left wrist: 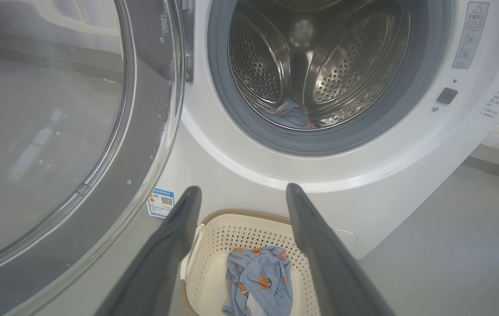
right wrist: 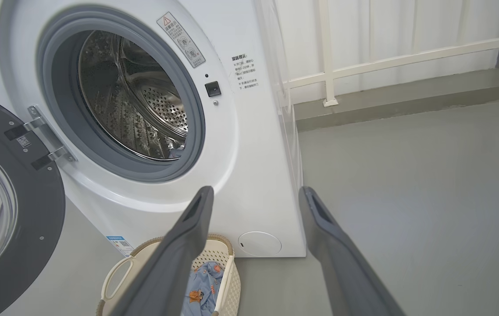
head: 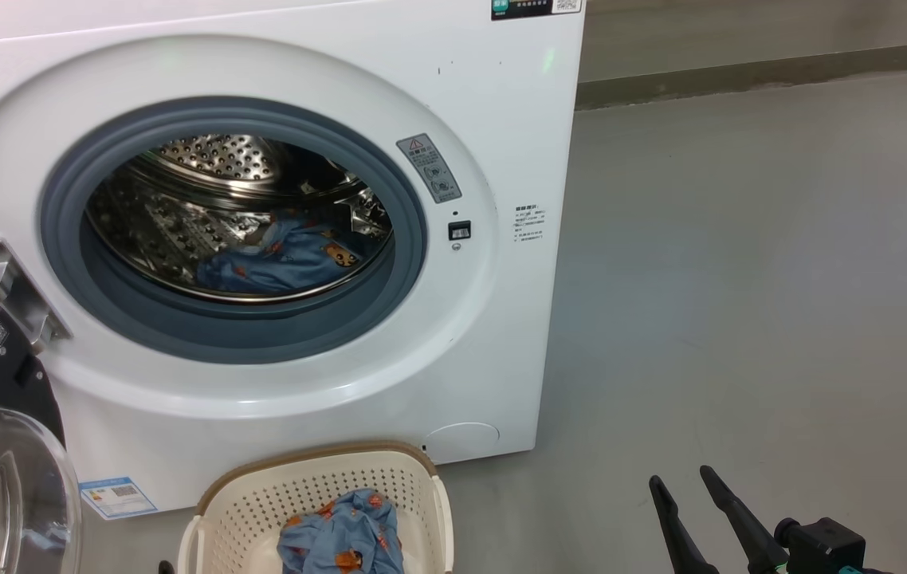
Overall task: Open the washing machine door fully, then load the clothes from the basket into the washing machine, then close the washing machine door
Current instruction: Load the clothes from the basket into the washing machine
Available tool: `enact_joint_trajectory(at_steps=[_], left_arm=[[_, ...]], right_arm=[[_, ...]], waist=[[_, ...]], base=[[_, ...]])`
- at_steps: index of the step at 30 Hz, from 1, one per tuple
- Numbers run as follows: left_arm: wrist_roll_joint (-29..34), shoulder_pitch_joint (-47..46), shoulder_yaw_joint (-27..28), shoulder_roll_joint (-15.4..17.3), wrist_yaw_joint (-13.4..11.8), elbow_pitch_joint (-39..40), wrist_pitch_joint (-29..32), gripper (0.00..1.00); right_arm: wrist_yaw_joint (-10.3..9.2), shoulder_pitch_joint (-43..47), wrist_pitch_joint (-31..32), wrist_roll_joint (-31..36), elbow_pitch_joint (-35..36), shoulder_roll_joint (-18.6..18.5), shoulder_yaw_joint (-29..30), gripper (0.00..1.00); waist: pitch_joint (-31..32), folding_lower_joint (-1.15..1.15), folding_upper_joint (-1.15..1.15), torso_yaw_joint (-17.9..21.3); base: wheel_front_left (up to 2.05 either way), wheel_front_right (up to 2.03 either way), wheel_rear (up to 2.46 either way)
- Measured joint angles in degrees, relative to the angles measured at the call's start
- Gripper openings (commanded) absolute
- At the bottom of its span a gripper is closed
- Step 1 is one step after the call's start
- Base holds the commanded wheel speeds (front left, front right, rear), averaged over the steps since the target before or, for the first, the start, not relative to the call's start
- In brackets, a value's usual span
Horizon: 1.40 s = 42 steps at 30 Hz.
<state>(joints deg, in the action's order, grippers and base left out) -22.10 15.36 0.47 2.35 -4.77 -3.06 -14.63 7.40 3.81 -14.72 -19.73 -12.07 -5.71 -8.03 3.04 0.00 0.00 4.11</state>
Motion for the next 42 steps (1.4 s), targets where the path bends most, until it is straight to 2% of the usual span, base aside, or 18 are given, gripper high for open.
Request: enact_joint_trajectory(at_steps=[13,27,32,37,42], left_arm=[[0.12,0.0,0.11,0.03,0.32,-0.18,0.0,1.0],[0.15,-0.74,-4.04,0.11,2.09,-5.35,0.01,1.0],[0.29,-4.72,-5.32,0.71,2.64,-8.48,1.99,1.0],[0.15,-10.66,-7.34,1.63,5.12,-11.16,5.14,1.0],[0.03,-16.27,-8.13,2.36,5.87,-14.69,8.62,1.0]], right_arm=[[0.0,0.0,0.0,0.0,0.02,0.04,0.0,1.0],[0.0,-0.14,0.0,0.0,0.45,0.59,-0.08,1.0],[0.0,-0.93,0.0,0.0,0.91,1.3,-0.11,1.0],[0.0,-4.48,0.0,0.01,1.6,2.14,-0.29,1.0],[0.0,-7.62,0.0,0.14,2.07,2.36,-0.42,1.0]], waist=[[-0.7,0.0,0.0,0.28],[-3.64,0.0,0.0,1.17],[-6.33,0.0,0.0,1.72],[-10.3,0.01,0.0,2.31],[-14.09,0.01,0.0,2.83]], base=[[0.0,0.0,0.0],[0.0,0.0,0.0],[0.0,0.0,0.0],[0.0,0.0,0.0],[0.0,0.0,0.0]])
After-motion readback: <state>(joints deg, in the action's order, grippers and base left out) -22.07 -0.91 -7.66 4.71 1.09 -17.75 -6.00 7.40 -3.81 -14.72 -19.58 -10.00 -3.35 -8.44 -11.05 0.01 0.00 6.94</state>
